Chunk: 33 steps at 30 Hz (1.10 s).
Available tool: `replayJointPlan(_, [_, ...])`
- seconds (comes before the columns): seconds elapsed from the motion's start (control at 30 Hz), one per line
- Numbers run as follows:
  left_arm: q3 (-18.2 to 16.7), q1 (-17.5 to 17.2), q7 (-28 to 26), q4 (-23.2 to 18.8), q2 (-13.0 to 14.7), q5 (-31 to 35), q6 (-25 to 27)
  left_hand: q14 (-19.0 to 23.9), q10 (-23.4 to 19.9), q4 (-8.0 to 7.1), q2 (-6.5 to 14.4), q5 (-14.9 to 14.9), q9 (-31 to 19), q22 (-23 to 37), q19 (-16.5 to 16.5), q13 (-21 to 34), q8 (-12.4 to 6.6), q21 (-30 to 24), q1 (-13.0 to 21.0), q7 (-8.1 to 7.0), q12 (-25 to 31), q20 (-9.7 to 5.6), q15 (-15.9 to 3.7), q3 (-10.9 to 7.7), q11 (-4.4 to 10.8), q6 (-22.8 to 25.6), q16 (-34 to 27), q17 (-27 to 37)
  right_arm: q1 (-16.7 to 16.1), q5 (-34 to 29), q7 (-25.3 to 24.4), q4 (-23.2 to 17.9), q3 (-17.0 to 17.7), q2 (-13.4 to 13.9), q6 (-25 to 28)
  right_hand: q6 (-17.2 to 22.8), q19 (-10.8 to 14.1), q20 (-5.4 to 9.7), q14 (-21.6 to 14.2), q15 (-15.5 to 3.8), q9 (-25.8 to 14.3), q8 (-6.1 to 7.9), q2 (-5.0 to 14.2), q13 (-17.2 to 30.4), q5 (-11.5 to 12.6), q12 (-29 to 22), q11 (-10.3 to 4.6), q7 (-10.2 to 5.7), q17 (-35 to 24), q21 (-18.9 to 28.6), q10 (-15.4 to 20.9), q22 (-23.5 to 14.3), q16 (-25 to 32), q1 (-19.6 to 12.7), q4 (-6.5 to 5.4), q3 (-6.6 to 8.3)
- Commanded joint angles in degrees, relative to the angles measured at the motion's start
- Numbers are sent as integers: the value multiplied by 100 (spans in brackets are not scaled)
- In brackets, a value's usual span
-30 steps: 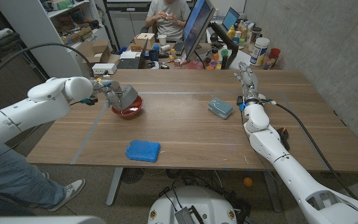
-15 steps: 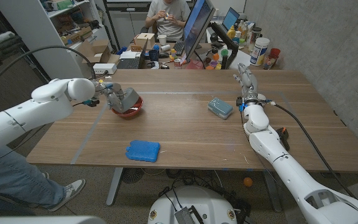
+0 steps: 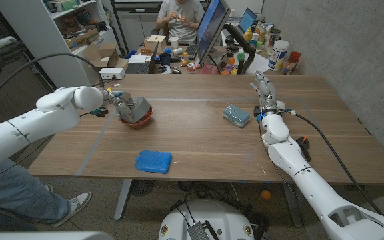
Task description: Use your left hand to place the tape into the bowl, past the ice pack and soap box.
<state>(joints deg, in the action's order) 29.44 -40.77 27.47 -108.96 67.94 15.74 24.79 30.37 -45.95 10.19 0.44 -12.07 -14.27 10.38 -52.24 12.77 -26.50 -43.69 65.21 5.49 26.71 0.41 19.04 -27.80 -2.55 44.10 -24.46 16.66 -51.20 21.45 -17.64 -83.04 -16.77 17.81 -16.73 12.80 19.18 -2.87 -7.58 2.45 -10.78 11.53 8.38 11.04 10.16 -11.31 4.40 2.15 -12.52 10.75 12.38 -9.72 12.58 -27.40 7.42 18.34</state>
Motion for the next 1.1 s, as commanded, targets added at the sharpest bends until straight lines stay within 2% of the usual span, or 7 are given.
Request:
replayJointPlan(0.03, [24, 7, -56, 168, -104, -219, -115, 3335, -1128, -82, 472, -35, -12, 18, 324, 1997, 55, -30, 312, -322, -117, -94, -2842, -123, 780, 992, 43, 12, -129, -15, -72, -195, 45, 79, 127, 37, 12, 19, -60, 4, -26, -14, -17, 14, 18, -11, 3, 14, -18, 41, 52, -12, 37, 15, 1, -13])
replayJointPlan(0.2, [-49, -19, -59, 199, -74, -413, -138, 2642, -529, -297, 425, -54, 31, 15, 694, 1761, 391, 11, -239, -331, -609, 181, -2442, 57, 731, 405, 436, -152, -149, -13, -70, -236, 47, 92, 134, 42, 13, 14, -64, 5, -26, -13, -13, 14, 18, -12, 7, -10, -19, 41, 55, -12, 39, 15, 0, -14])
replayJointPlan(0.27, [-54, 11, 39, 243, -39, -506, -237, 2264, -187, -341, 447, -81, 59, 15, 933, 1656, 627, 73, -464, -280, -837, 351, -2216, 108, 556, 35, 619, -204, -155, -13, -71, -246, 45, 92, 136, 44, 13, 14, -63, 5, -26, -12, -13, 14, 18, -14, 12, -14, -19, 41, 60, -12, 38, 15, 0, -15])
replayJointPlan(0.37, [-22, 94, 239, 292, -3, -584, -311, 1387, 449, -400, 493, -106, 107, 20, 1674, 1575, 973, 333, -855, -191, -1172, 799, -1715, 244, 294, -397, 950, -209, -159, -6, -59, -254, 38, 92, 138, 44, 13, 8, -66, 3, -26, -13, -15, 14, 18, -16, 16, -16, -19, 41, 65, -12, 39, 14, 2, -16])
replayJointPlan(0.43, [-2, 130, 327, 302, 30, -593, -381, 1175, 677, -453, 493, -93, 119, 17, 1861, 1565, 1112, 416, -1044, -219, -1269, 946, -1603, 320, 196, -611, 1022, -201, -163, 0, -53, -255, 33, 85, 130, 46, 15, 6, -67, 3, -26, -12, -15, 14, 18, -16, 11, -18, -19, 41, 66, -12, 40, 13, 2, -16])
replayJointPlan(0.63, [-76, 123, 467, 201, 143, -734, -427, 933, 968, -619, 472, -46, 129, 13, 2005, 1552, 1285, 510, -1470, -246, -1380, 1087, -1440, 485, 70, -872, 1111, -207, -178, 14, -36, -264, 19, 74, 121, 52, 19, 0, -77, 10, -26, -11, -16, 14, 18, -16, 11, -30, -19, 42, 68, -12, 43, 14, 2, -18])
replayJointPlan(1.1, [-304, 44, 502, 14, 321, -1102, -479, 993, 1122, -704, 502, -19, 132, 12, 1979, 1548, 1343, 535, -1692, -235, -1418, 1135, -1382, 543, -17, -936, 1090, -218, -194, 14, -22, -279, 8, 69, 79, 56, 16, -7, -79, 12, -26, -12, -17, 14, 17, -17, 10, -41, -20, 40, 74, -12, 43, 20, -2, -26])
